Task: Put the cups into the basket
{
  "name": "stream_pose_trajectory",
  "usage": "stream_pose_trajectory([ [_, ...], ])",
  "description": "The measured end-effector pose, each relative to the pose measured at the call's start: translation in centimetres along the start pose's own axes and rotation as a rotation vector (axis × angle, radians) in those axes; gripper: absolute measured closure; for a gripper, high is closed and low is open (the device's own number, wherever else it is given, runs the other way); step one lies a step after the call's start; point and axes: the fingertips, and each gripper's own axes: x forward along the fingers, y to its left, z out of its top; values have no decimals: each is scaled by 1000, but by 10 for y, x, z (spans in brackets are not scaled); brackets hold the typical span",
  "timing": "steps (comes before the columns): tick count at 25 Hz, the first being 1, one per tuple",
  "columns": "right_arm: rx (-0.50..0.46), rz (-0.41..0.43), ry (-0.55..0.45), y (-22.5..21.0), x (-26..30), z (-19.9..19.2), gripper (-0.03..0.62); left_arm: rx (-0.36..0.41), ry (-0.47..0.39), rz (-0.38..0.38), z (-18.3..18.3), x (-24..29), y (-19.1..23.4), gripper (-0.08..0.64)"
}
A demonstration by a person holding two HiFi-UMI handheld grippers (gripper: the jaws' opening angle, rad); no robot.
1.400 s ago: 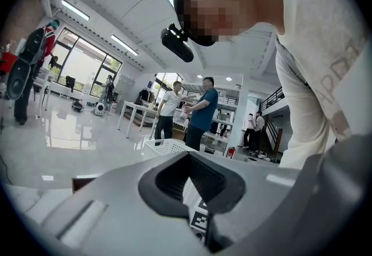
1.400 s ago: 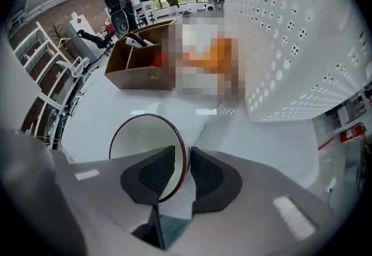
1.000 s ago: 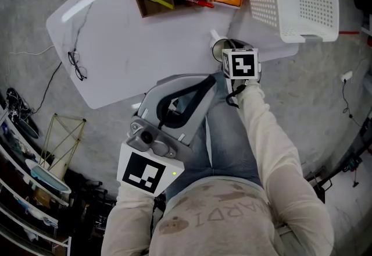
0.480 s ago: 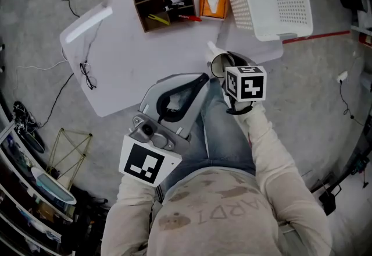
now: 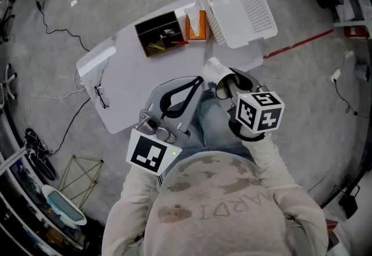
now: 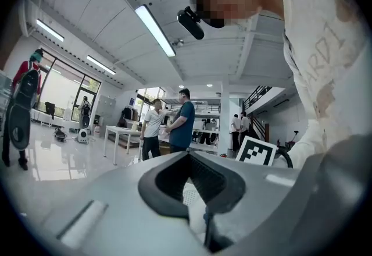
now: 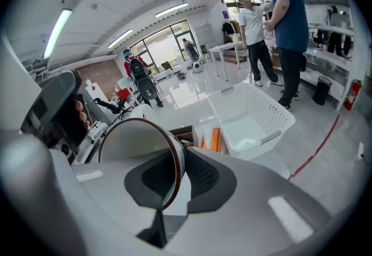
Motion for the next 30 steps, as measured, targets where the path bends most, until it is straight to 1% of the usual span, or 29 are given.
stream_pose_trajectory([
  [5,4,1,-90,11,-38,16,534,9,-35,-26,19,-1,-15,558],
  [8,22,6,-152,12,-61,27,534,33,-44,-49,27,4,-24,558],
  [13,23,30,-223,2,-95,46,534,58,-65,-63,45,21,-43,558],
  [16,28,58,-271,-11,-108,65,534,83,-68,-55,52,39,-51,558],
  [20,9,113,-287,-40,-118,89,534,93,-80,-15,63,77,-61,558],
  [25,-23,181,-287,-89,-129,125,534,90,-124,61,82,136,-72,558],
  [30,-88,247,-276,-133,-133,162,534,94,-159,154,92,186,-82,558],
])
